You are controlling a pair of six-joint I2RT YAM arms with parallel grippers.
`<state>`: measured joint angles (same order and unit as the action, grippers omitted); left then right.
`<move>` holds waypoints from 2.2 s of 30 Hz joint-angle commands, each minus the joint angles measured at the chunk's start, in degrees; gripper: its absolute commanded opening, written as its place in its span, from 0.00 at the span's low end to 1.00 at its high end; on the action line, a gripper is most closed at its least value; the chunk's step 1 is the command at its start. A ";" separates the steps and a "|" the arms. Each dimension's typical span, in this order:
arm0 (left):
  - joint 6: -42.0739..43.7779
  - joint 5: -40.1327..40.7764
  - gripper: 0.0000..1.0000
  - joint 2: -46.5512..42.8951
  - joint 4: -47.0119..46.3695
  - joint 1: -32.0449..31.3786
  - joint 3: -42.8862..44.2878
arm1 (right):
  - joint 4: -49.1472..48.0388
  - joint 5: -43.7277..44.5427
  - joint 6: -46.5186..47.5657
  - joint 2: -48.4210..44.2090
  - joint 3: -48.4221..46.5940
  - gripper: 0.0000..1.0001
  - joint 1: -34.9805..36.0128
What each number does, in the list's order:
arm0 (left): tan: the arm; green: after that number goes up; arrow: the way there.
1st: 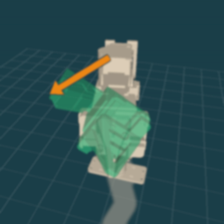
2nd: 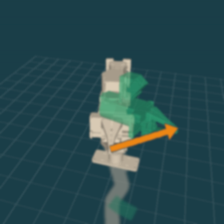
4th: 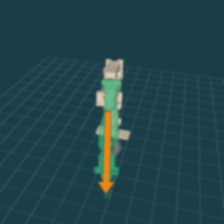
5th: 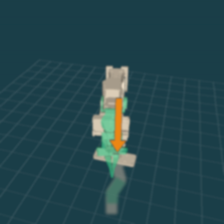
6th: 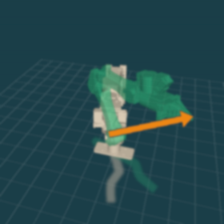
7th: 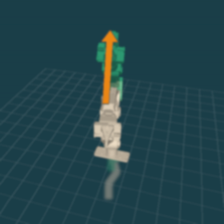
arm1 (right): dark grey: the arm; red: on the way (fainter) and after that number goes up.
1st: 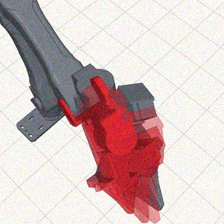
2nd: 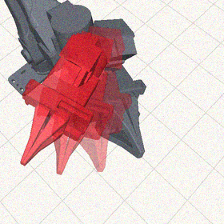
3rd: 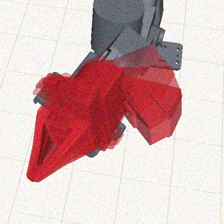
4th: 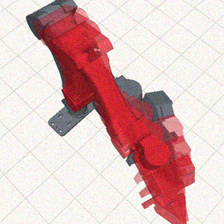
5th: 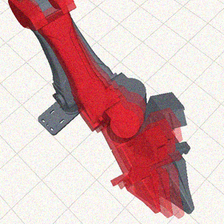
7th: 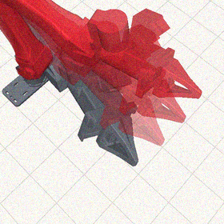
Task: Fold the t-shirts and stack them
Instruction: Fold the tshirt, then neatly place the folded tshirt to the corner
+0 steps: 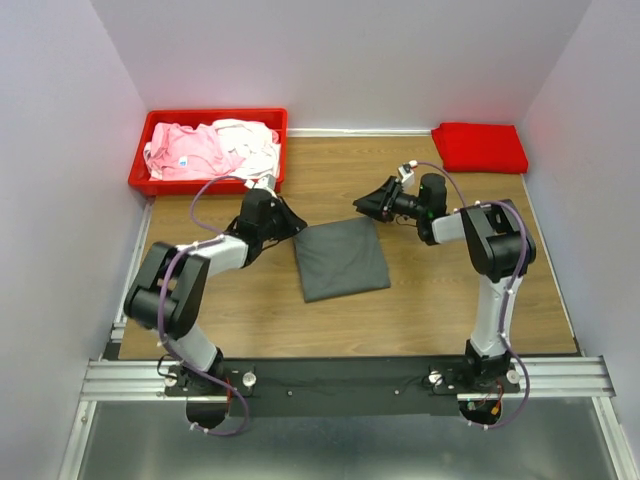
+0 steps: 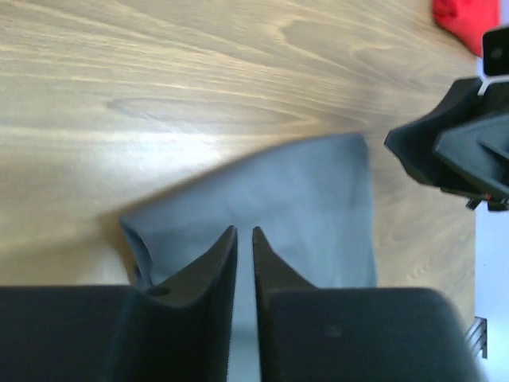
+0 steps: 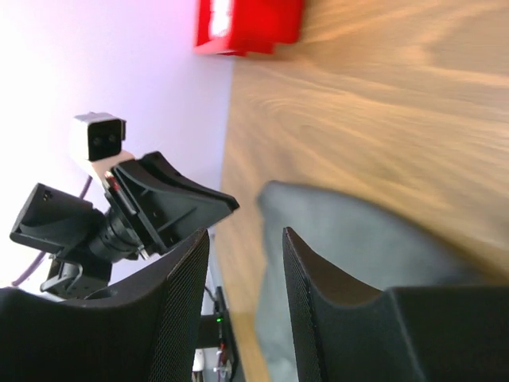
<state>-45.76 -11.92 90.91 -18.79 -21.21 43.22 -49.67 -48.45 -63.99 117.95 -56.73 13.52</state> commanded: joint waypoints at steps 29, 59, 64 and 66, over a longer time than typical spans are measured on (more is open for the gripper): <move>20.70 23.07 0.69 -6.90 29.58 -28.14 15.04 | 68.29 43.07 34.46 -37.16 7.59 0.89 -8.42; 25.81 30.82 0.49 30.90 39.17 -45.50 41.24 | 75.51 47.14 33.14 -50.63 19.73 0.99 -10.44; 25.63 32.05 0.00 31.34 40.85 -45.41 41.59 | 71.74 37.85 34.19 -50.98 20.43 0.96 -10.53; 25.54 32.48 0.00 30.03 40.76 -45.41 40.72 | 70.33 34.58 34.46 -50.98 20.87 0.95 -10.53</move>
<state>-20.16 19.31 120.33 19.38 -66.11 84.84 24.03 -4.84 -30.55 67.13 -37.15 3.27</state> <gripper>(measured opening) 0.017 0.960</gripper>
